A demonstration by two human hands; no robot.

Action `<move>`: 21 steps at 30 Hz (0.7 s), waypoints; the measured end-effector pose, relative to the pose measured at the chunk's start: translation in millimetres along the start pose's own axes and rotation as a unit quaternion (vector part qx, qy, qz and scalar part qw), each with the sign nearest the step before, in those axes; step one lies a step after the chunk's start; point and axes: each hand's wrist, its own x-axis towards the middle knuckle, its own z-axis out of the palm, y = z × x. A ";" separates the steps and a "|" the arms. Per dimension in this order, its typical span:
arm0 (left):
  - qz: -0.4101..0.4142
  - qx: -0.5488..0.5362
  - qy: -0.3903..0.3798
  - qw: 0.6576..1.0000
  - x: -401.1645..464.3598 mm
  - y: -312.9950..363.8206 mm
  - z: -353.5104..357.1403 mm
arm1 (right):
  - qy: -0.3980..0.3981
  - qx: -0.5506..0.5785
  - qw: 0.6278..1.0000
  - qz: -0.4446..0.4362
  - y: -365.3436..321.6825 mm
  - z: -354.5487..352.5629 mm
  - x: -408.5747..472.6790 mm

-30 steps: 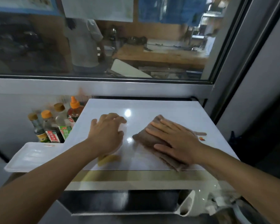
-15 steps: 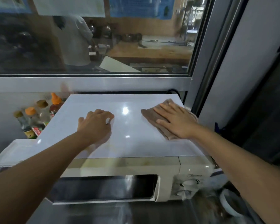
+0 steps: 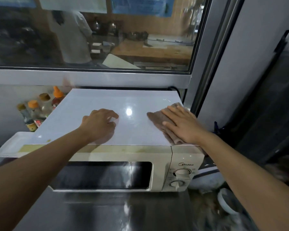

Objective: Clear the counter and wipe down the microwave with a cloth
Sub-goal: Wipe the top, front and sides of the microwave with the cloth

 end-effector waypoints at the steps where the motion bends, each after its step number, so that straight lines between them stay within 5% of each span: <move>1: -0.005 -0.002 0.006 1.000 -4.4 -6.0 -2.9 | 0.001 -0.010 1.000 0.004 -2.0 1.2 1.0; 11: -0.048 0.007 0.031 0.998 -31.4 -111.8 -52.5 | 0.006 -0.039 0.998 0.052 -78.4 17.3 -16.4; 21: 0.044 -0.036 0.027 0.998 -34.2 -137.3 -48.9 | 0.035 -0.031 0.995 -0.083 -238.2 41.6 39.1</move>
